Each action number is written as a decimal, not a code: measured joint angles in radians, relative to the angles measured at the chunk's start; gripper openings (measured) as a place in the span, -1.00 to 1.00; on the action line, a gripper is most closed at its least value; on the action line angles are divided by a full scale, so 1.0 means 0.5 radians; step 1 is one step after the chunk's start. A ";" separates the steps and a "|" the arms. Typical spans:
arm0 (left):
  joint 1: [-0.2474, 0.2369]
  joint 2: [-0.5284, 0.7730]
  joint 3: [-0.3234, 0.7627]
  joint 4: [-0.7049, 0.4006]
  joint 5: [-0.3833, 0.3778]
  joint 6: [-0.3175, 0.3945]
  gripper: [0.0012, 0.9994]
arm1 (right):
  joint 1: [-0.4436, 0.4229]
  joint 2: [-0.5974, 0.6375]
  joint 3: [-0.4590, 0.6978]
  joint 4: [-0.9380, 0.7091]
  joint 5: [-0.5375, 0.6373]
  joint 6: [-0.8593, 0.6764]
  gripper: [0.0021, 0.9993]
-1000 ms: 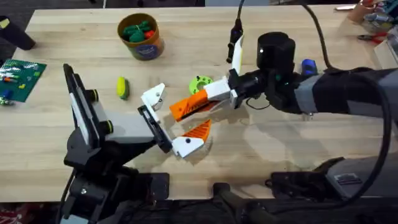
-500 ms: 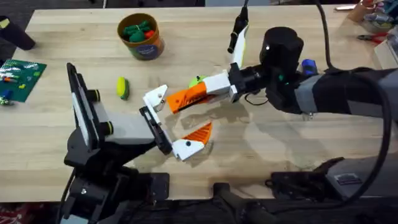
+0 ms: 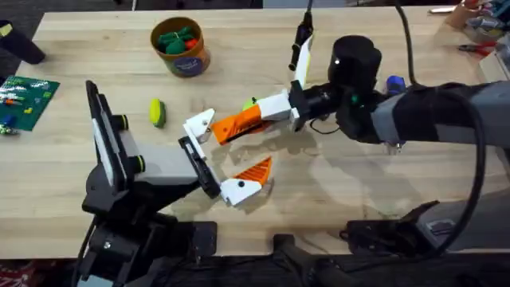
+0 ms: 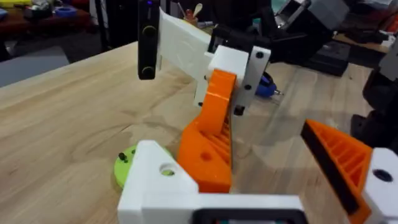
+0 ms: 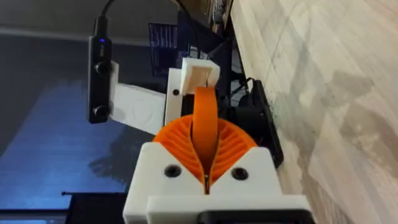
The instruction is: Pick up the gripper from the table and insert it into the empty holder that is missing its gripper. Then pick up a screw, insert it into the mounting hole, and use the screwdriver to tighten it. Finally, clean up the table by picking up the vegetable and placing it into the bucket.
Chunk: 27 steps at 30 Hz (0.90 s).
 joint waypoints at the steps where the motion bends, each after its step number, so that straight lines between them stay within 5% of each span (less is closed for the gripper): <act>1: 0.001 -0.001 0.000 0.000 -0.004 0.000 0.98 | 0.007 0.010 0.005 0.000 -0.001 0.000 -0.96; 27: 0.004 -0.001 0.001 -0.009 0.029 -0.004 0.98 | 0.020 0.107 0.021 0.273 -0.009 0.173 -0.96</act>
